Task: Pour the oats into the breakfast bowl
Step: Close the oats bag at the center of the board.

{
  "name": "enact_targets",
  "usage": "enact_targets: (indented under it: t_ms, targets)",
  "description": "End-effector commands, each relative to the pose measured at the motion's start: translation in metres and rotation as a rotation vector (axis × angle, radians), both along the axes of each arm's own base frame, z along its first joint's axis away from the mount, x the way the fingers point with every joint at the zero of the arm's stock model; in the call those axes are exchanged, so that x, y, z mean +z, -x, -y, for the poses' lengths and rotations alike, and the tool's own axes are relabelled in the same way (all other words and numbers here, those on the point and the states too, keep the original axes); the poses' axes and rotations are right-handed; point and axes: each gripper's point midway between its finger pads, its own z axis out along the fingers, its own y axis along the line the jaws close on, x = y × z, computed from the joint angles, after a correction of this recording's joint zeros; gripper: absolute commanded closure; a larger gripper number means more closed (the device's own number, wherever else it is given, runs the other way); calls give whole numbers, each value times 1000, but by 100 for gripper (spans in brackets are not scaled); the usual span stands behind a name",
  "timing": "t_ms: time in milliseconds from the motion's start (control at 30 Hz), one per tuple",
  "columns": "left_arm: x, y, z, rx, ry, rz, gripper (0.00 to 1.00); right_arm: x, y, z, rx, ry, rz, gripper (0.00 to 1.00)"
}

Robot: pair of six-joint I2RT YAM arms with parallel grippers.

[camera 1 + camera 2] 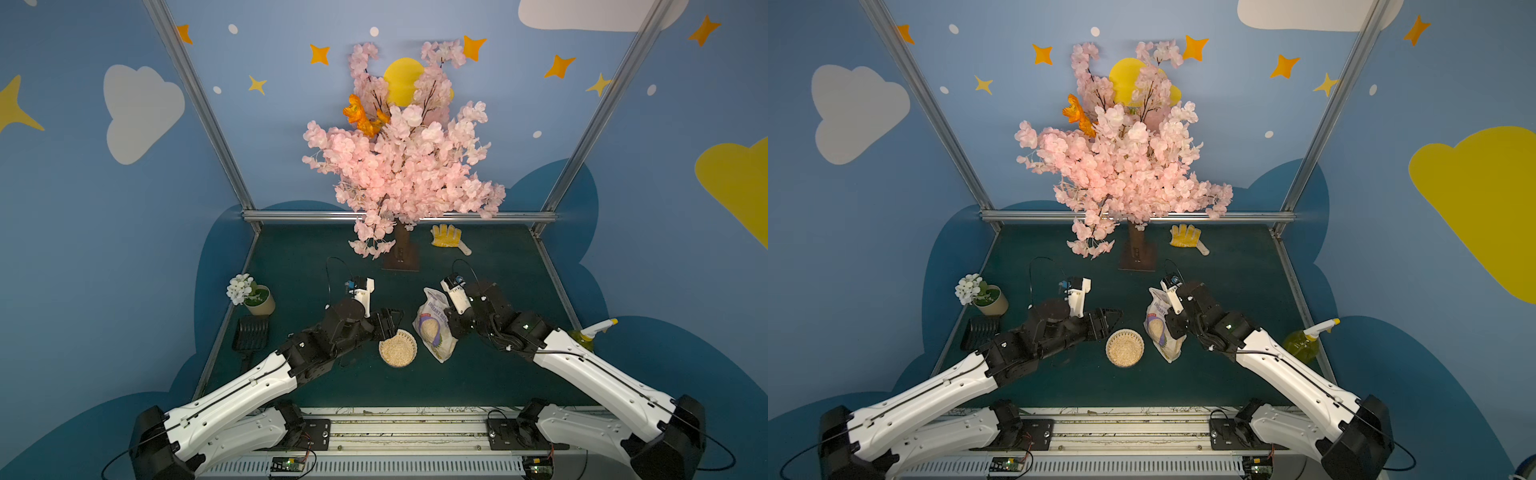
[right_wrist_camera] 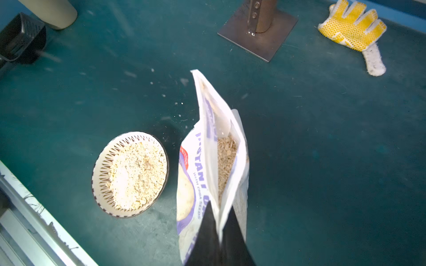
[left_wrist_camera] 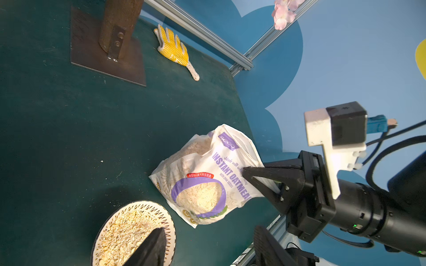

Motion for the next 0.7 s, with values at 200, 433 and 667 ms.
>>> enact_targets:
  t_ms: [200,433,667]
  targets:
    - [-9,-4,6,-3,11,-10,36,35,9,13,8,15,40,60]
    - [-25,-3,22,-68,14,-20,37,30,38,42,49,142,-30,49]
    - [-37,-1,45,-148,24,-26,38,28,55,51,79,139,-50,35]
